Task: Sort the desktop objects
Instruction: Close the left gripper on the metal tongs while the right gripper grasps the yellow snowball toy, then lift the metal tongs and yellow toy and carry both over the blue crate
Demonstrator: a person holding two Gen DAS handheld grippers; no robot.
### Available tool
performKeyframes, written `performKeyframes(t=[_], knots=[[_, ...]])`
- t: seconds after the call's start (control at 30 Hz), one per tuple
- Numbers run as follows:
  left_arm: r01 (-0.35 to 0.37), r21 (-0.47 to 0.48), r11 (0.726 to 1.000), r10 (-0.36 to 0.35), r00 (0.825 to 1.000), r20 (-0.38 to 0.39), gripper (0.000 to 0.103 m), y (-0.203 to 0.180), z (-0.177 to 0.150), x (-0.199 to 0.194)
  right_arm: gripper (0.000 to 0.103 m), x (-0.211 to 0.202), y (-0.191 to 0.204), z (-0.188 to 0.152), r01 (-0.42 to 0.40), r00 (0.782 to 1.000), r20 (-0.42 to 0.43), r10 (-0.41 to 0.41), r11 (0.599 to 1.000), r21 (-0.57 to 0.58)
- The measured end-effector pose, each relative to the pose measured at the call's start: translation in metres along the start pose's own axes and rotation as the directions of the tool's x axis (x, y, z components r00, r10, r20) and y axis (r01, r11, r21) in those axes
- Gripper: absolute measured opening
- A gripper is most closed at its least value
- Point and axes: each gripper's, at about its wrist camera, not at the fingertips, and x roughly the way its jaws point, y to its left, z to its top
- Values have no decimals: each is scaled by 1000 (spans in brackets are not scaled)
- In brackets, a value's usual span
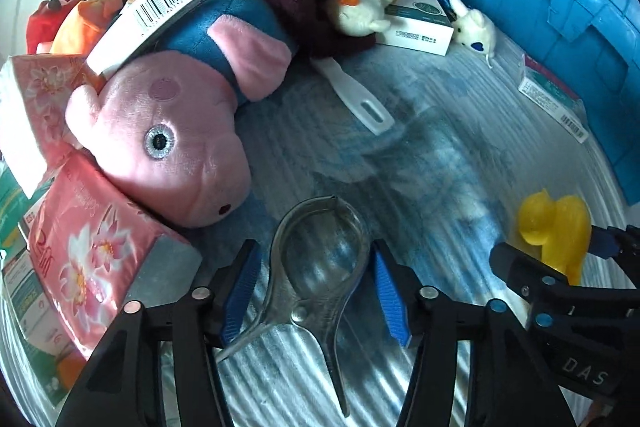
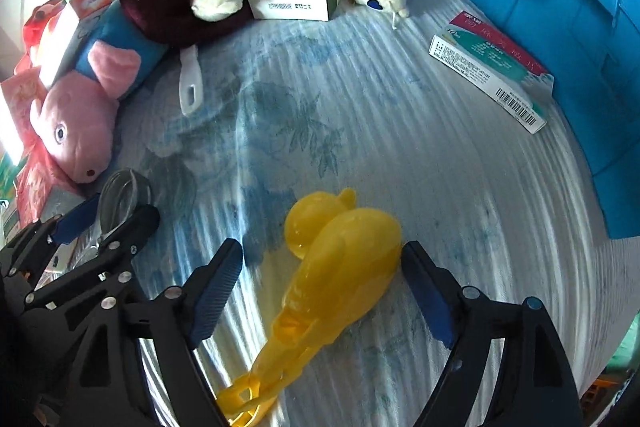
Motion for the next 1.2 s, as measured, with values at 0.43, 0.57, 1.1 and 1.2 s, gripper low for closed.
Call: performKeyframes(t=[0.43,0.57,1.1,1.2], knots=[[-34,-23,999,35,999,25,46,6,0,-14,53,-11,10,-10,-13,1000,-4,13,999,-52],[-48,-34,998,49,999,22,46,4,-8,-15,76,-18,11,-20,0,1000,6,0,999,-46],[-82,-95,992,91,992,93,46,-13,-26,-46,47,-67,21,-24,-74,988,127,92,987,-139],[-100,-124,987,118,982,145,46,-12,-19,-70,46,-67,7,-6,-99,971,195,136,977,-187]])
